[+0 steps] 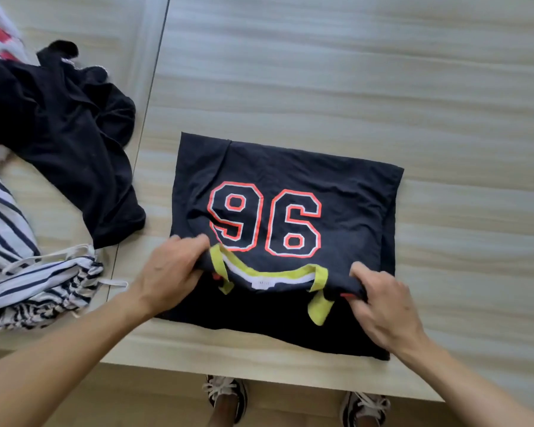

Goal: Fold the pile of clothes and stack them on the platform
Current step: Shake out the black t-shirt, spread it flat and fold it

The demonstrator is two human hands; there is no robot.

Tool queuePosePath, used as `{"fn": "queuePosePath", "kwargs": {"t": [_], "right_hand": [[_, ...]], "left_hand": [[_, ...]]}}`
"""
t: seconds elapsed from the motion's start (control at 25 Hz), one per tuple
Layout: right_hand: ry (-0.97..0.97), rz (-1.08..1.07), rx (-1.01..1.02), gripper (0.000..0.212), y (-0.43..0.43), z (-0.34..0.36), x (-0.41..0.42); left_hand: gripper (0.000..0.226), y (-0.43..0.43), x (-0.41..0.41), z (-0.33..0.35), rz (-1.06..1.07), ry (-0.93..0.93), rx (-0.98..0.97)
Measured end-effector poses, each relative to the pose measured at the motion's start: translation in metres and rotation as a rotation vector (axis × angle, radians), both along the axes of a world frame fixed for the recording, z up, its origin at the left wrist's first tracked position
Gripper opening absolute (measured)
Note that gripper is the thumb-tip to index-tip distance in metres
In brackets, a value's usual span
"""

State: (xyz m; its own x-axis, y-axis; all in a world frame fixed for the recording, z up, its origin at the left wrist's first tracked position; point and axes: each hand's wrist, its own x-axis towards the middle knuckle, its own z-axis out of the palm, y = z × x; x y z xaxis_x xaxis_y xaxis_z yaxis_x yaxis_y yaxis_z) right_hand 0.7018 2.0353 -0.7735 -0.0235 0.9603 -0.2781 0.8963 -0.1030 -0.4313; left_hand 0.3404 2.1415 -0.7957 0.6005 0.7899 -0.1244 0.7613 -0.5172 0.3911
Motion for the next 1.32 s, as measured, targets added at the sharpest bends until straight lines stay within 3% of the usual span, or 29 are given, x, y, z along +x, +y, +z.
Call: {"fn": "queuePosePath", "kwargs": {"t": [0.12, 0.2, 0.32, 0.44, 0.6, 0.72, 0.8, 0.96, 1.16, 1.24, 1.32], "right_hand": [[0.054, -0.038, 0.101, 0.025, 0.006, 0.012, 0.007], [-0.062, 0.106, 0.049, 0.028, -0.009, 0.001, 0.011], [-0.273, 0.436, -0.230, 0.046, -0.044, -0.031, 0.011], [-0.250, 0.417, -0.353, 0.038, -0.059, -0.047, 0.005], [-0.107, 0.172, -0.015, 0.024, -0.022, -0.046, -0.007], [-0.114, 0.152, -0.025, 0.065, 0.007, -0.065, -0.008], [-0.182, 0.181, -0.100, 0.072, 0.012, -0.081, -0.001], [-0.258, 0.150, -0.185, 0.072, -0.015, -0.086, 0.012], [-0.182, 0.080, -0.309, 0.083, -0.042, -0.064, -0.021], [-0.095, 0.157, -0.277, 0.074, -0.036, -0.056, -0.031], [0.069, 0.226, -0.291, 0.057, -0.017, -0.050, -0.028]], "left_hand": [[0.006, 0.008, -0.007, 0.012, 0.035, -0.094, 0.049], [0.018, 0.000, -0.021, 0.007, -0.162, 0.058, 0.112], [0.024, -0.027, -0.045, -0.023, -0.450, 0.364, 0.067], [0.021, -0.034, -0.046, -0.033, -0.532, 0.408, -0.092], [0.027, -0.013, -0.011, -0.032, -0.271, 0.200, 0.021], [0.086, -0.004, 0.000, -0.056, 0.092, 0.322, -0.073], [0.102, -0.003, 0.000, -0.071, 0.271, 0.361, -0.164], [0.100, 0.032, 0.013, -0.080, 0.416, 0.339, -0.247], [0.090, 0.136, 0.071, -0.079, 0.014, 0.496, -0.036], [0.077, 0.169, 0.117, -0.066, -0.090, 0.543, 0.122], [0.070, 0.159, 0.156, -0.055, -0.114, 0.407, 0.222]]}}
